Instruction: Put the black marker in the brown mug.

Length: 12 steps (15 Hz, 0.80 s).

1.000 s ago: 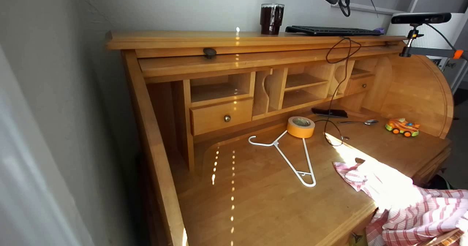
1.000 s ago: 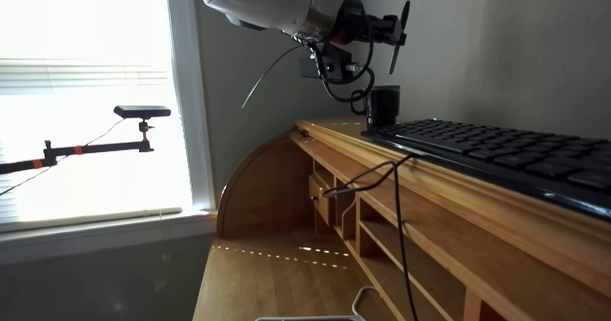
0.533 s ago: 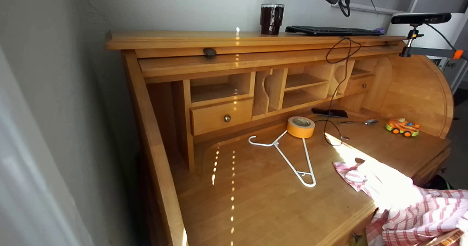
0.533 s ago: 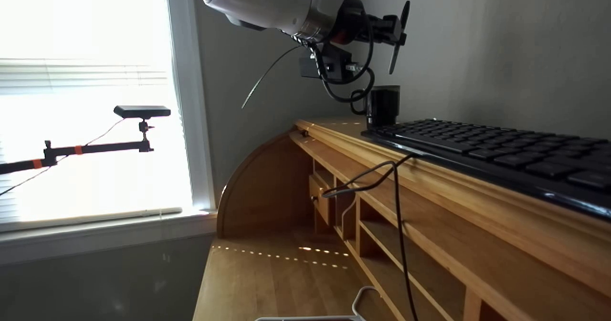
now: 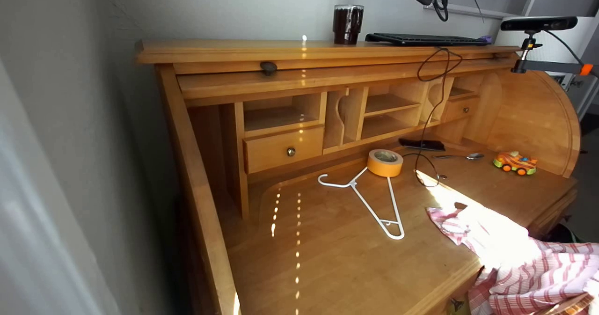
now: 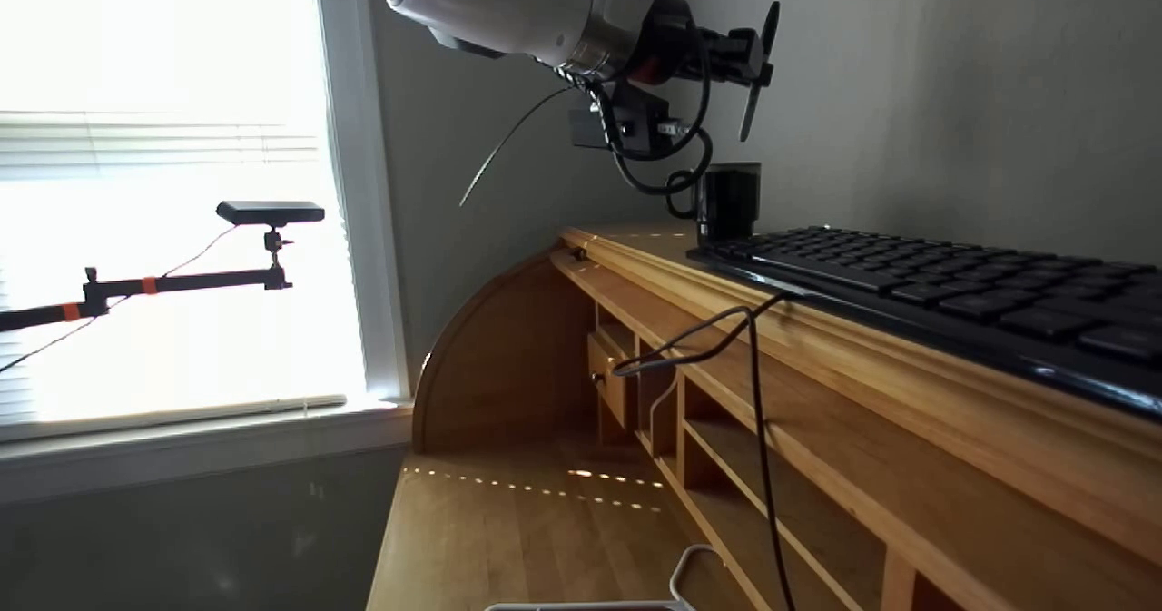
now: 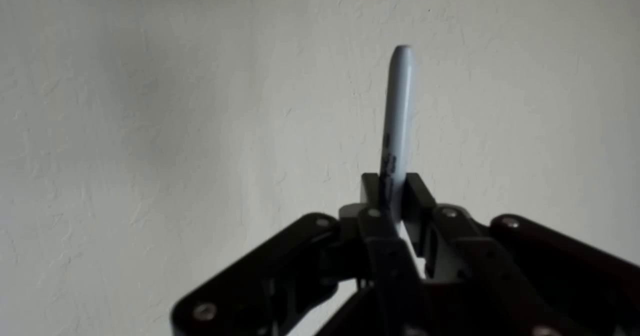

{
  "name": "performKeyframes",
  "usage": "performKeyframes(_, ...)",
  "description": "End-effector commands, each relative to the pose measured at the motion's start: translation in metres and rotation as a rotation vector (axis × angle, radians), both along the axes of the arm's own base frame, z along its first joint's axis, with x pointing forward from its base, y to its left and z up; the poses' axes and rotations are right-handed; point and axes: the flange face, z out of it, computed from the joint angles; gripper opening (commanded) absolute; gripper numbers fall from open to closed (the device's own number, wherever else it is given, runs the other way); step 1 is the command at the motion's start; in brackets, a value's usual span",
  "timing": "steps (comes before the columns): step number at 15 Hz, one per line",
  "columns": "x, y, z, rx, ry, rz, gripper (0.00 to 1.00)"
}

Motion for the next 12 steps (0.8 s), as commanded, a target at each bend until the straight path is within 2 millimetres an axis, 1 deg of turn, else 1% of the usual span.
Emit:
performKeyframes(1, 0.000, 0.000, 0.000, 0.000, 0.000, 0.000, 0.15)
performKeyframes(5, 0.000, 0.000, 0.000, 0.000, 0.000, 0.000, 0.15)
performKeyframes(6, 0.000, 0.000, 0.000, 0.000, 0.000, 0.000, 0.04)
performKeyframes(12, 0.012, 0.007, -0.011, -0.001, 0.010, 0.020, 0.04)
